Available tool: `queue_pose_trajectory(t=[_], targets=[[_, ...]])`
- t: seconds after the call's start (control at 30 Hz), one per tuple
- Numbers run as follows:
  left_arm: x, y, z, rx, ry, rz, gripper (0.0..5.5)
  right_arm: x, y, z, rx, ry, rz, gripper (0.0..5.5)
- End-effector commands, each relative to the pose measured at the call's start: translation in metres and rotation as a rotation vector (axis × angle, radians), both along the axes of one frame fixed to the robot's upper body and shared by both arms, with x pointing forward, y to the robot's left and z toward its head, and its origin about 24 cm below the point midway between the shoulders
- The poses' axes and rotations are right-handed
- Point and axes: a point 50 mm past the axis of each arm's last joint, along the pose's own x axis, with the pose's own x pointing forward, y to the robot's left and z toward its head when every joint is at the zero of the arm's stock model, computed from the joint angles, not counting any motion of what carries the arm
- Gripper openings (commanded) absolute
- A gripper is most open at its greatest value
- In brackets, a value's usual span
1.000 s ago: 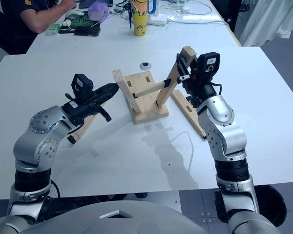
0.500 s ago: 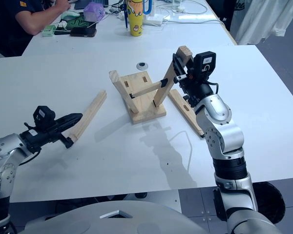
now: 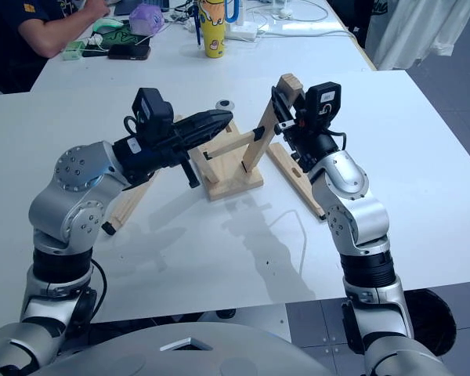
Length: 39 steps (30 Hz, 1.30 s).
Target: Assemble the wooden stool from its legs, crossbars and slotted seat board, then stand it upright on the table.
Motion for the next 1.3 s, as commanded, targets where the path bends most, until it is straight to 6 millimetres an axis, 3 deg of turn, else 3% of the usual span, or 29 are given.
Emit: queue_pose_trajectory(t=[0.03, 0.17, 0.3, 0.4, 0.47, 0.57, 0.67, 0.87, 0.93, 1.03, 1.3], targets=[[-0.021, 0.017, -0.022, 0.035, 0.105, 0.034, 0.0, -0.022, 0.001, -0.093, -0.197, 0.46, 0.087, 1.18], [-0.044, 0.044, -0.049, 0.106, 0.224, 0.108, 0.0, -0.022, -0.002, -0.093, -0.192, 0.458, 0.068, 1.18], [-0.051, 0.096, -0.067, 0.224, 0.289, 0.279, 0.0, -0.023, -0.003, -0.093, -0.19, 0.459, 0.062, 1.18], [-0.048, 0.14, -0.062, 0.301, 0.28, 0.402, 0.0, -0.025, -0.005, -0.093, -0.189, 0.461, 0.053, 1.18], [-0.044, 0.149, -0.055, 0.312, 0.252, 0.417, 0.0, -0.026, -0.007, -0.095, -0.191, 0.464, 0.05, 1.18], [-0.034, 0.133, -0.05, 0.295, 0.21, 0.348, 0.0, -0.026, -0.006, -0.095, -0.198, 0.464, 0.057, 1.18], [-0.018, 0.102, -0.044, 0.253, 0.155, 0.245, 0.0, -0.024, -0.005, -0.094, -0.205, 0.46, 0.07, 1.18], [0.026, 0.007, -0.008, 0.12, -0.026, 0.005, 0.0, -0.023, 0.002, -0.094, -0.211, 0.456, 0.096, 1.18], [0.031, -0.02, 0.01, 0.067, -0.077, -0.066, 0.0, -0.023, 0.003, -0.094, -0.208, 0.456, 0.1, 1.18], [0.031, -0.032, 0.021, 0.025, -0.096, -0.105, 0.0, -0.023, 0.005, -0.095, -0.207, 0.456, 0.106, 1.18], [0.027, -0.038, 0.016, 0.016, -0.072, -0.131, 0.0, -0.027, 0.01, -0.097, -0.271, 0.443, 0.13, 1.19]])
